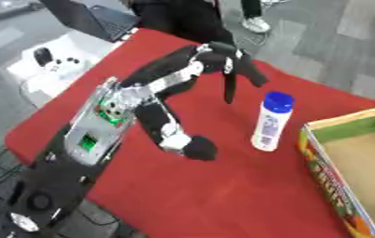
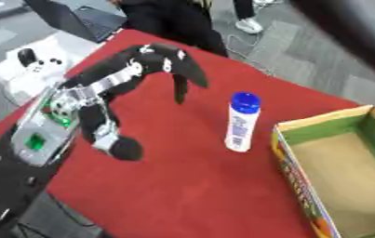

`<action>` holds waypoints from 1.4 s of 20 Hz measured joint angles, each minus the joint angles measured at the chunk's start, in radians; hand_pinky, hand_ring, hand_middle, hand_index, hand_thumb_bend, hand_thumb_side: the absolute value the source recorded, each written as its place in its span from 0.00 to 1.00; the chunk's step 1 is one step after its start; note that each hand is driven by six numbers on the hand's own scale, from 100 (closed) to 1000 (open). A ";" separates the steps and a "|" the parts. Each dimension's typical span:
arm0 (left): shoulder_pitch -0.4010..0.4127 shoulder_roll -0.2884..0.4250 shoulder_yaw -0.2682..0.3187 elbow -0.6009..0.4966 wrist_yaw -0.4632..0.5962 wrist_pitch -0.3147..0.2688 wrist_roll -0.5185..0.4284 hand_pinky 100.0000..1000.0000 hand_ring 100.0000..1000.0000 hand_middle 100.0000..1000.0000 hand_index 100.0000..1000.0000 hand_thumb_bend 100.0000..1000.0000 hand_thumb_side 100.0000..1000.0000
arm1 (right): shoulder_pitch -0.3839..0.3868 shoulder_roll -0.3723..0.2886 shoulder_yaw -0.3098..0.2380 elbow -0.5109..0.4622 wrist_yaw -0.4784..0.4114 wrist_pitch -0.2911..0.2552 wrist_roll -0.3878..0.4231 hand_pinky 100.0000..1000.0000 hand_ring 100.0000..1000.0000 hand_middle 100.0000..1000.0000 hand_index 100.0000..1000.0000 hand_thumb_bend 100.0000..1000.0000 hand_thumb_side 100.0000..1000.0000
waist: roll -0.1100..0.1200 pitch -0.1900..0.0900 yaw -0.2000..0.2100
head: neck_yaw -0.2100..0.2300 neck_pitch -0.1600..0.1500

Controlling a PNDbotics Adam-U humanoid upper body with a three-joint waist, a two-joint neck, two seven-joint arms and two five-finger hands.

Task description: Pick up objects on the table and place them in the box.

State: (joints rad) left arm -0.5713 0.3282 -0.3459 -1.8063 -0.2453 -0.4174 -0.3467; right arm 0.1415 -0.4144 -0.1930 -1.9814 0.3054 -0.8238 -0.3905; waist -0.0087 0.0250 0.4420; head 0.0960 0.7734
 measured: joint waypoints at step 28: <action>-0.098 -0.098 0.006 0.410 -0.153 -0.091 0.160 0.64 0.54 0.71 0.86 0.71 0.83 | 0.001 -0.001 -0.011 0.000 -0.033 0.003 0.017 0.00 0.20 0.25 0.34 0.02 0.91 | 0.006 -0.006 -0.010 | -0.001 0.000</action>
State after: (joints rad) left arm -0.6698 0.2300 -0.3394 -1.3960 -0.3982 -0.5082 -0.1870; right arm 0.1423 -0.4153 -0.2042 -1.9814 0.2722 -0.8206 -0.3733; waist -0.0023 0.0192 0.4323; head 0.0953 0.7734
